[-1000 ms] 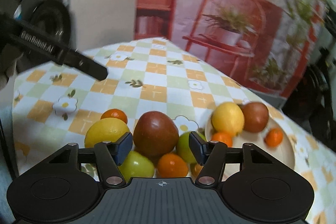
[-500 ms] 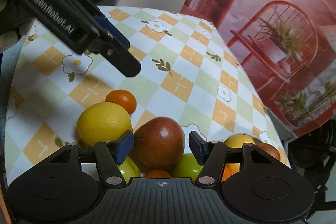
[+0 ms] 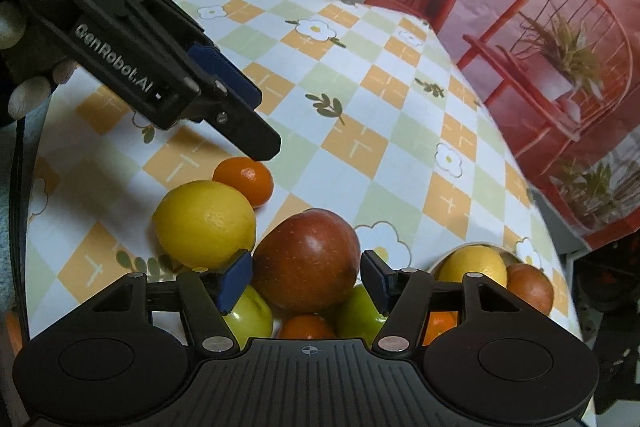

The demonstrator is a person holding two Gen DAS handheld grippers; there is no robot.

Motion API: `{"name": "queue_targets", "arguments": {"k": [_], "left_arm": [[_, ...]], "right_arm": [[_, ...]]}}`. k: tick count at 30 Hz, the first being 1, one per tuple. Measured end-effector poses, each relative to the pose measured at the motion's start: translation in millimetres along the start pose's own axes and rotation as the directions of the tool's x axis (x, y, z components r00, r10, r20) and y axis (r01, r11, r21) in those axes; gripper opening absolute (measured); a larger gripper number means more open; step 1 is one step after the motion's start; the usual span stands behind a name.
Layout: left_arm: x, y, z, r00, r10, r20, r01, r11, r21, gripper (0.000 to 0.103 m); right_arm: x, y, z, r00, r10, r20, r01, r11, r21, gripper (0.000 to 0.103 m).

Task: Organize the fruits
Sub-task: 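Move the open left gripper around the red apple in the fruit pile, then close the left gripper on the red apple and lift it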

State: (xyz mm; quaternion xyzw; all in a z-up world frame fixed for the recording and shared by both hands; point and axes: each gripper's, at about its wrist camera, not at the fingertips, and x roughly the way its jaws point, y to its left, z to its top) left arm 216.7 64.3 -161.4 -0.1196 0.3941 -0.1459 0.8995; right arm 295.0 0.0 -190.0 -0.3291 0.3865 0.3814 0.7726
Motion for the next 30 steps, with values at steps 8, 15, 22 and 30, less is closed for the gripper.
{"name": "queue_targets", "arguments": {"k": [8, 15, 22, 30], "left_arm": [[3, 3, -1, 1.0, -0.005, -0.011, 0.005, 1.0, -0.013, 0.052], [7, 7, 1, 1.0, 0.005, -0.014, -0.005, 0.999, -0.035, 0.051], [13, -1, 6, 1.0, 0.001, -0.029, -0.002, 1.0, -0.017, 0.051], [34, -20, 7, 0.995, -0.033, -0.089, 0.035, 0.999, 0.022, 0.051]], "right_arm": [[8, -12, 1, 1.0, 0.022, -0.001, -0.022, 0.993, 0.113, 0.057], [3, -21, -24, 0.983, -0.005, 0.186, -0.07, 0.918, 0.391, 0.057], [-2, -17, -60, 0.948, -0.078, 0.31, -0.136, 0.779, 0.613, 0.057], [-10, -7, -75, 0.942, -0.097, 0.32, -0.135, 0.766, 0.629, 0.056]]}}
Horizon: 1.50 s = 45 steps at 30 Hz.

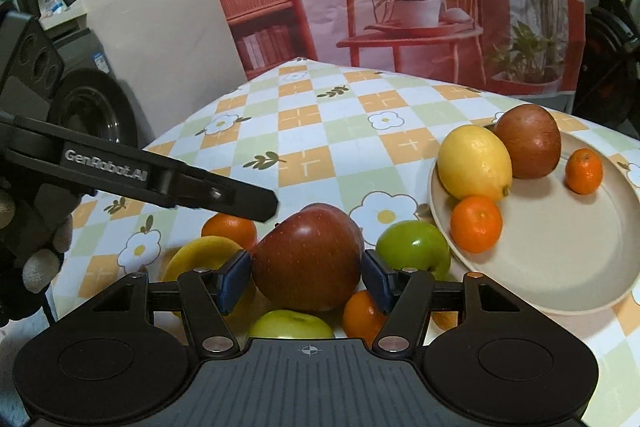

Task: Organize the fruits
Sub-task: 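Close the left gripper on the red apple and lift it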

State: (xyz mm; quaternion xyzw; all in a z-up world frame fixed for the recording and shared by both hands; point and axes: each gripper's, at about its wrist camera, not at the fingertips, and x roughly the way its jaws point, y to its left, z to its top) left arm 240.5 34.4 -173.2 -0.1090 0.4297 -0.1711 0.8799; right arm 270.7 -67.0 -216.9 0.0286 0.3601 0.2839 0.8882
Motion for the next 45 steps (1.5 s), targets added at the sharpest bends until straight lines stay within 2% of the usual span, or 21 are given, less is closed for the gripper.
{"name": "queue_targets", "arguments": {"k": [9, 16, 29, 31, 35, 37, 41, 45], "left_arm": [[11, -4, 2, 0.999, -0.005, -0.033, 0.006, 1.0, 0.014, 0.05], [17, -14, 1, 0.998, -0.024, -0.051, 0.025, 0.999, 0.029, 0.05], [18, -2, 2, 0.997, -0.058, -0.057, 0.056, 0.998, -0.032, 0.05], [15, 0, 3, 0.996, -0.077, -0.041, 0.075, 0.996, -0.049, 0.05], [14, -3, 5, 0.995, -0.09, -0.037, 0.088, 0.995, -0.041, 0.05], [15, -3, 5, 0.995, -0.092, -0.037, 0.09, 0.995, -0.042, 0.05], [17, 0, 5, 0.993, -0.107, -0.044, 0.105, 0.993, -0.052, 0.05], [20, 1, 3, 0.991, -0.118, -0.061, 0.115, 0.992, -0.058, 0.05]], "right_arm": [[-13, 5, -9, 1.0, -0.016, 0.025, 0.017, 1.0, -0.023, 0.054], [-14, 6, -11, 0.998, -0.058, 0.019, 0.059, 0.996, -0.067, 0.054], [-6, 16, -10, 0.996, -0.085, 0.016, 0.087, 0.984, -0.154, 0.052], [-7, 14, -10, 0.997, -0.081, 0.016, 0.083, 0.987, -0.134, 0.052], [-10, 0, -11, 1.0, -0.013, 0.027, 0.012, 1.0, 0.028, 0.052], [-10, -2, -11, 1.0, -0.001, 0.03, 0.0, 0.998, 0.06, 0.052], [-12, -2, -12, 1.0, -0.006, 0.026, 0.004, 0.998, 0.061, 0.052], [-12, 13, -11, 0.998, -0.058, 0.017, 0.058, 0.997, -0.044, 0.055]]}}
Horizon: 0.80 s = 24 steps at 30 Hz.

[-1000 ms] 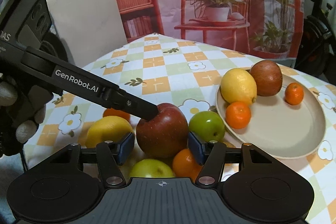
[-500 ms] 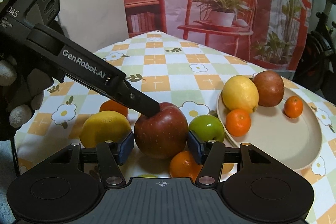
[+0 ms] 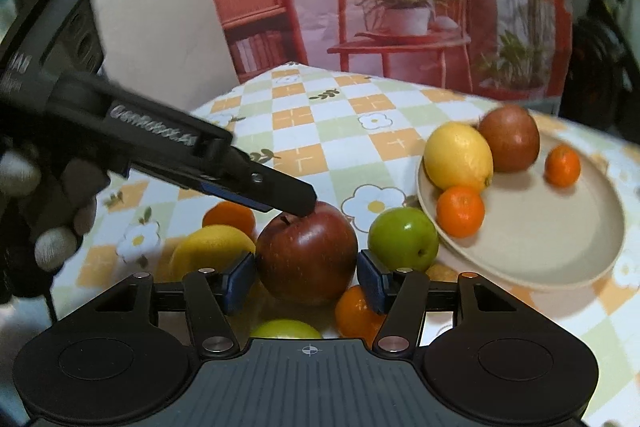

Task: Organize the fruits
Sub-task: 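Close the left gripper on the red apple and lift it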

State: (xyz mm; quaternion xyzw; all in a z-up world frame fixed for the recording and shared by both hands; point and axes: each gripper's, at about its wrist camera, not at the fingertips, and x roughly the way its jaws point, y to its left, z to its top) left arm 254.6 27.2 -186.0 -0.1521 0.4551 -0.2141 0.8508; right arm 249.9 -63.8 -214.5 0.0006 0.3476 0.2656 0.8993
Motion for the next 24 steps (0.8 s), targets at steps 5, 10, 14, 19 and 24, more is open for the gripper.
{"name": "queue_targets", "arguments": {"k": [5, 10, 14, 19, 24], "left_arm": [[3, 0, -2, 1.0, -0.018, -0.006, 0.017, 1.0, -0.007, 0.051], [1, 2, -4, 0.999, -0.027, -0.02, 0.027, 1.0, -0.001, 0.051], [-1, 5, -7, 0.999, -0.029, -0.024, 0.029, 1.0, -0.002, 0.05], [0, 4, -7, 0.999, -0.046, -0.016, 0.046, 0.999, -0.013, 0.038], [-2, 2, -9, 0.998, -0.064, -0.012, 0.064, 0.998, -0.012, 0.029]], "right_arm": [[6, 14, 1, 0.999, -0.042, -0.016, 0.041, 0.994, -0.099, 0.057], [5, 15, 0, 0.999, -0.041, -0.018, 0.039, 0.992, -0.117, 0.055], [5, 15, -1, 0.999, -0.041, -0.015, 0.038, 0.991, -0.125, 0.055], [5, 13, -1, 0.999, -0.039, -0.014, 0.037, 0.992, -0.123, 0.056], [5, 12, -2, 1.0, -0.031, -0.002, 0.031, 0.993, -0.111, 0.054]]}}
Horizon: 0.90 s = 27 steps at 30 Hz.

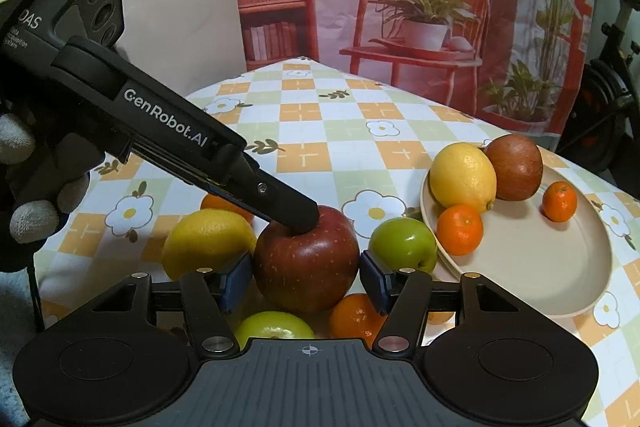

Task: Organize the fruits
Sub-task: 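Close the left gripper on the red apple and lift it, then carry the red apple over the plate and lower it beside the brown apple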

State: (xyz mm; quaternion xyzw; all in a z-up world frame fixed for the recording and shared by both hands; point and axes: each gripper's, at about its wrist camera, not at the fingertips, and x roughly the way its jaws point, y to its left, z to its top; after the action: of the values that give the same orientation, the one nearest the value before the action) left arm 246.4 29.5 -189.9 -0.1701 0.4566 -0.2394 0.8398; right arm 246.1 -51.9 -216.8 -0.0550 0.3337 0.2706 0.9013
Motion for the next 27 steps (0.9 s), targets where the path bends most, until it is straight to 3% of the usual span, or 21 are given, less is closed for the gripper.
{"name": "queue_targets", "arguments": {"k": [17, 27], "left_arm": [[-8, -38, 20, 0.998, -0.026, 0.058, 0.024, 0.999, 0.036, 0.029], [11, -78, 45, 0.998, -0.028, 0.063, 0.022, 0.994, 0.104, 0.029]], "right_arm": [[-38, -23, 9, 0.99, -0.018, 0.137, 0.016, 1.0, 0.014, 0.054], [-58, -60, 15, 0.982, -0.049, 0.183, 0.045, 0.999, 0.022, 0.054]]}}
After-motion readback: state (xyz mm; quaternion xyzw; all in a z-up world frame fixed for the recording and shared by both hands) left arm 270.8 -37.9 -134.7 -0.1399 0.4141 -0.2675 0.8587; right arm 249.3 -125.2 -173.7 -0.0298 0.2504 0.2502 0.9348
